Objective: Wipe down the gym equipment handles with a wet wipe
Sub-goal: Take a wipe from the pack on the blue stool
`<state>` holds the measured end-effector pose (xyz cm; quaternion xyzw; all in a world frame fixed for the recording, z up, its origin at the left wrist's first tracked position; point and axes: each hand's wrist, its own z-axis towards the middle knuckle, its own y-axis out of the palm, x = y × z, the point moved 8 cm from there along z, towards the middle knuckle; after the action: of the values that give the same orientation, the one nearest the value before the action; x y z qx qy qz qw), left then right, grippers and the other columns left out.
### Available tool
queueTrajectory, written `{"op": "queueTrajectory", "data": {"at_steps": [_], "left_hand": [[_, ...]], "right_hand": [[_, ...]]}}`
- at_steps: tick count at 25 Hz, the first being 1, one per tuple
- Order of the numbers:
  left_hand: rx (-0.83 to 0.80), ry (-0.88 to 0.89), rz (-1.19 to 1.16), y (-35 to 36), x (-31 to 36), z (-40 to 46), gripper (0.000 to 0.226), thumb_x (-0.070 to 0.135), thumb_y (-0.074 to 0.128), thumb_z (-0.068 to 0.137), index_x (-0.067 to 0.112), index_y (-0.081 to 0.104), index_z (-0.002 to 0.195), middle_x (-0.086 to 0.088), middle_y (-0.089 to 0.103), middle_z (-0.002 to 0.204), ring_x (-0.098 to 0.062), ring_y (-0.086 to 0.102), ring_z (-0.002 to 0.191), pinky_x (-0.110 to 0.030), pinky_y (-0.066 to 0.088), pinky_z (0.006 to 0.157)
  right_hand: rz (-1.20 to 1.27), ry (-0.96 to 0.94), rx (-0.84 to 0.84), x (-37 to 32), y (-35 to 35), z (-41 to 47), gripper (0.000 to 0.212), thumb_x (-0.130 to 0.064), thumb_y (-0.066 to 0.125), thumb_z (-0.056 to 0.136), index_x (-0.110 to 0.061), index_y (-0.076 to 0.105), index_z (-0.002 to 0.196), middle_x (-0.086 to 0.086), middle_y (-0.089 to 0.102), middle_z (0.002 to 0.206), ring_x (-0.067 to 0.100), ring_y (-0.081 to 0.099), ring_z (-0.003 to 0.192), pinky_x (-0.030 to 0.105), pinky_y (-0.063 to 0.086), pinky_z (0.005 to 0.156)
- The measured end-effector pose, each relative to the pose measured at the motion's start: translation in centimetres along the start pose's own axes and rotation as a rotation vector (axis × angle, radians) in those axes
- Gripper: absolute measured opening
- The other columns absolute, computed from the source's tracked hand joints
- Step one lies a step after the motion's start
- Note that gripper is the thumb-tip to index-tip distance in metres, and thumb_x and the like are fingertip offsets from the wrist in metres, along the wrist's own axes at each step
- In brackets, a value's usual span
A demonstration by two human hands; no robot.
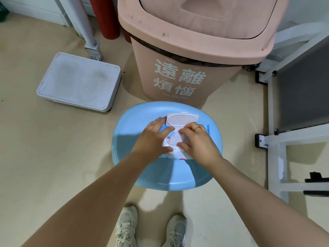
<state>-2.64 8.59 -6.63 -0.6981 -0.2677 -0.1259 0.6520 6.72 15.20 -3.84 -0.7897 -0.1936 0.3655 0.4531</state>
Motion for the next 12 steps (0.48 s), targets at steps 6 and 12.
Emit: {"op": "queueTrajectory", "data": {"at_steps": [6, 12], "left_hand": [[0.065, 0.011, 0.008, -0.1, 0.3, -0.8, 0.067, 0.016, 0.086, 0.045, 0.0, 0.065, 0.106, -0.033, 0.056, 0.119, -0.052, 0.056, 0.106, -0.063, 0.046, 0.084], [0.115, 0.0, 0.039, -0.3, 0.6, -0.8, 0.06, 0.023, 0.071, 0.048, 0.001, 0.066, 0.104, -0.033, 0.058, 0.117, -0.053, 0.057, 0.104, -0.065, 0.045, 0.08]], "right_hand": [[-0.058, 0.063, 0.063, -1.0, -0.3, -0.3, 0.016, -0.012, 0.049, 0.09, -0.002, 0.061, 0.091, 0.011, 0.057, 0.102, 0.026, 0.045, 0.107, 0.034, 0.043, 0.075], [0.12, 0.196, 0.053, 1.1, -0.5, -0.6, 0.011, -0.015, 0.053, 0.088, -0.01, 0.058, 0.097, 0.004, 0.064, 0.089, 0.027, 0.045, 0.104, 0.036, 0.04, 0.082]]}}
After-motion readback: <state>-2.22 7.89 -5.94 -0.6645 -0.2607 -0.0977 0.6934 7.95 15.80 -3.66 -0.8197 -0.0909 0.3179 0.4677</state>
